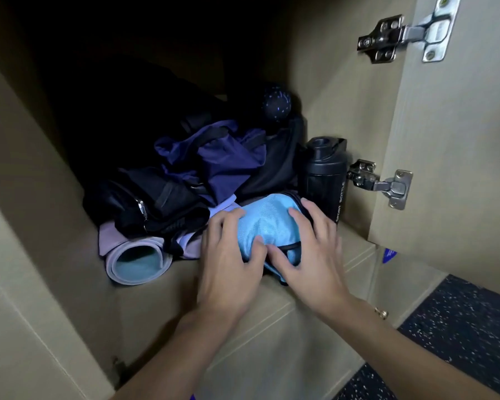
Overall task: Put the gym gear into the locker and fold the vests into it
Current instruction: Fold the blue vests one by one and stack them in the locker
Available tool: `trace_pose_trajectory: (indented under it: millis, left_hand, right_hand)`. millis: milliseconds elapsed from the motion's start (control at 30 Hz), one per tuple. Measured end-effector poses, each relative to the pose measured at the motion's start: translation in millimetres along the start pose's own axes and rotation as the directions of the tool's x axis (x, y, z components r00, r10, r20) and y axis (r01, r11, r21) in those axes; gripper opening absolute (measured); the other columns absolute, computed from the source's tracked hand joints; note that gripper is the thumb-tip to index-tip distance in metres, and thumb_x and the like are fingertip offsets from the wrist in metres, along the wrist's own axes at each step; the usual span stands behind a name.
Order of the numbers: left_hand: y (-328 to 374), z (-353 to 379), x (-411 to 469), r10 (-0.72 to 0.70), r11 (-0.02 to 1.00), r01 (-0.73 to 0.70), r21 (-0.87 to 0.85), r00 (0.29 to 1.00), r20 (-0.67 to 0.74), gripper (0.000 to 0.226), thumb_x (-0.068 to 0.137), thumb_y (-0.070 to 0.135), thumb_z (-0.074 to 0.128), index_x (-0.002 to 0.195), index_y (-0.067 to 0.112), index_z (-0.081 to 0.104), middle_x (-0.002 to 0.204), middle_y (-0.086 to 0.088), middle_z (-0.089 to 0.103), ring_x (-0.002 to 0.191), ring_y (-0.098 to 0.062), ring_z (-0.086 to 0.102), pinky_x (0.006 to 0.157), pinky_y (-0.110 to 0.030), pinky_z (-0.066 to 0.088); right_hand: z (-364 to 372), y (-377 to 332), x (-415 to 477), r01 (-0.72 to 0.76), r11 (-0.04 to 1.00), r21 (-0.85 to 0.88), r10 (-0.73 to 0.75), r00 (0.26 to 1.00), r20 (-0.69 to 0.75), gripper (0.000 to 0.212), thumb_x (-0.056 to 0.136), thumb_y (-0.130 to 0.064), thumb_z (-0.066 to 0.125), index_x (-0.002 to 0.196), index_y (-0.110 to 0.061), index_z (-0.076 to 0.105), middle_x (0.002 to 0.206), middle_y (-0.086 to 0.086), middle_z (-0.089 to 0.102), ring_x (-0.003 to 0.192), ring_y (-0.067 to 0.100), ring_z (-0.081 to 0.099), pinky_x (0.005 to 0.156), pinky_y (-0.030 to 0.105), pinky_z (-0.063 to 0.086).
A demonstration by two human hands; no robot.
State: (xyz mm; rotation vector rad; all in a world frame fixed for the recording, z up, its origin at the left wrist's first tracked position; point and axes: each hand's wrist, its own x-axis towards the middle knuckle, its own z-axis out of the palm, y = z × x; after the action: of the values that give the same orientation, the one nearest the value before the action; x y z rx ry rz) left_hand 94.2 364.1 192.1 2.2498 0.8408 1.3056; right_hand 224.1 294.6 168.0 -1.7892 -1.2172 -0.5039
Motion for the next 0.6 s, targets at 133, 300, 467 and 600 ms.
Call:
trace_pose_trajectory:
  millis: [133,300,467,600]
  left_hand:
    - [3,1,-2,-0.005,0.997,0.003,-0.077,1.0,-0.027,0.044,0.088,0.012,0.068,0.13,0.012,0.055,0.13,0.006,0.044,0.115,0.005,0.04,0.097,0.003,0.021]
    - [-6,-2,3,0.05,0.995,-0.056,-0.079,0.996,-0.077,0.047,0.086,0.013,0.068,0.131,0.009,0.057,0.136,-0.002,0.044,0.119,0.003,0.044,0.102,-0.016,0.037]
    - [-11,0,-1,0.065,0.939,-0.029,0.344,0.993,-0.095,0.059,0.083,0.044,0.049,0.134,0.016,0.058,0.14,-0.008,0.041,0.113,-0.03,0.046,0.094,-0.047,0.043]
    - [-10,-4,0,0.134,0.912,-0.07,0.405,0.982,-0.131,0.047,0.083,0.041,0.049,0.126,0.027,0.061,0.13,0.001,0.054,0.117,-0.025,0.046,0.091,-0.044,0.033]
  right_hand:
    - [0,-8,9,0.057,0.986,0.154,-0.056,0.998,-0.012,0.058,0.085,-0.047,0.061,0.131,-0.013,0.052,0.154,0.003,0.028,0.137,0.018,0.035,0.11,0.02,0.028]
    - [0,-13,21,0.073,0.988,0.134,-0.064,0.995,-0.072,0.057,0.082,-0.049,0.066,0.126,-0.014,0.059,0.15,0.003,0.036,0.13,0.015,0.04,0.107,0.019,0.029]
    - [7,-10,15,-0.02,0.988,-0.151,0.017,1.0,-0.025,0.071,0.081,-0.069,0.045,0.133,-0.021,0.056,0.152,-0.002,0.037,0.13,0.023,0.035,0.104,0.043,0.027]
    - [9,-8,16,0.017,0.989,-0.145,-0.019,1.0,-0.011,0.072,0.083,-0.068,0.044,0.135,-0.02,0.054,0.149,-0.003,0.041,0.131,0.021,0.035,0.106,0.043,0.028]
